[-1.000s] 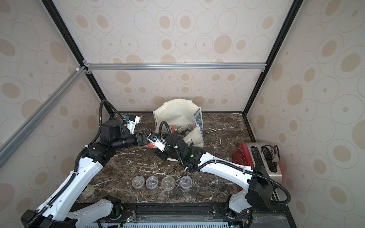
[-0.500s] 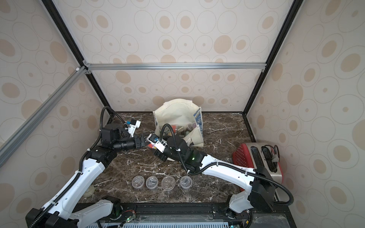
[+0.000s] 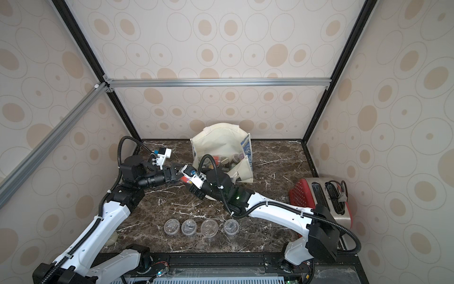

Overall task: Take out the seed jars from the canvas bag
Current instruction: Place the seed jar at the center of the board.

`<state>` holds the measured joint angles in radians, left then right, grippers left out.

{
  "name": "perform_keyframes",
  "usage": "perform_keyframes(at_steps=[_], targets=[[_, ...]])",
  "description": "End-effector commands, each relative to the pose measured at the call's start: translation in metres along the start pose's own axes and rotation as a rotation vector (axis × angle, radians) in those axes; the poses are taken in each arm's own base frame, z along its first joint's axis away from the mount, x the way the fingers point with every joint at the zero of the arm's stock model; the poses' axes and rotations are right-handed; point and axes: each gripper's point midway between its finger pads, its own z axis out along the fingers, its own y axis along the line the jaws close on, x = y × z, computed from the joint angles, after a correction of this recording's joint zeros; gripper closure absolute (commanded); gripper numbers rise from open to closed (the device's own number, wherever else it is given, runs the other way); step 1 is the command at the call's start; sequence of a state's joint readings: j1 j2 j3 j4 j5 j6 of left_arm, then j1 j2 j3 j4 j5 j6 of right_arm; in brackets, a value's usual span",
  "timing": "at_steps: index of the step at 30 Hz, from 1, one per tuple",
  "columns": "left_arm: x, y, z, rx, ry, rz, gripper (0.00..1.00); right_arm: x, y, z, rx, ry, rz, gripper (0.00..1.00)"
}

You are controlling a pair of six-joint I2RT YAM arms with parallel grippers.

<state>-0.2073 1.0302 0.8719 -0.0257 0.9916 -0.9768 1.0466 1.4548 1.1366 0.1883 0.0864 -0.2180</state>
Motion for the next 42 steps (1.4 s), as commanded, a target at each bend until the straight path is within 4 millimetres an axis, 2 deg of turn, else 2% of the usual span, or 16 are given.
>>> perform_keyframes(at_steps=[1, 6, 11, 19, 21, 26, 32, 38, 42], targets=[[-0.003, -0.014, -0.006, 0.04, -0.011, 0.024, 0.17, -0.001, -0.003, 0.007, 0.034, -0.006, 0.01, 0.39], [-0.009, -0.008, -0.01, -0.003, -0.056, 0.029, 0.29, 0.003, -0.003, 0.011, 0.036, 0.003, 0.013, 0.37], [-0.014, -0.004, -0.013, -0.022, -0.089, 0.027, 0.36, 0.005, -0.003, 0.014, 0.037, 0.015, 0.011, 0.35], [-0.017, 0.006, -0.014, -0.055, -0.103, 0.028, 0.4, 0.004, -0.004, 0.014, 0.042, 0.018, 0.012, 0.3], [-0.019, 0.014, -0.016, -0.097, -0.119, 0.029, 0.4, 0.004, -0.004, 0.013, 0.04, 0.019, 0.019, 0.28], [-0.029, 0.054, -0.029, -0.311, -0.211, 0.031, 0.36, -0.001, -0.001, 0.002, 0.012, 0.013, 0.043, 0.22], [-0.037, 0.112, -0.053, -0.564, -0.358, 0.03, 0.38, -0.006, -0.007, -0.02, 0.032, -0.013, 0.084, 0.19], [-0.034, 0.169, -0.077, -0.78, -0.465, 0.044, 0.35, -0.008, -0.017, -0.042, 0.081, -0.031, 0.105, 0.17], [-0.024, 0.199, -0.082, -0.82, -0.526, -0.001, 0.35, -0.006, -0.027, -0.051, 0.136, -0.034, 0.112, 0.16]])
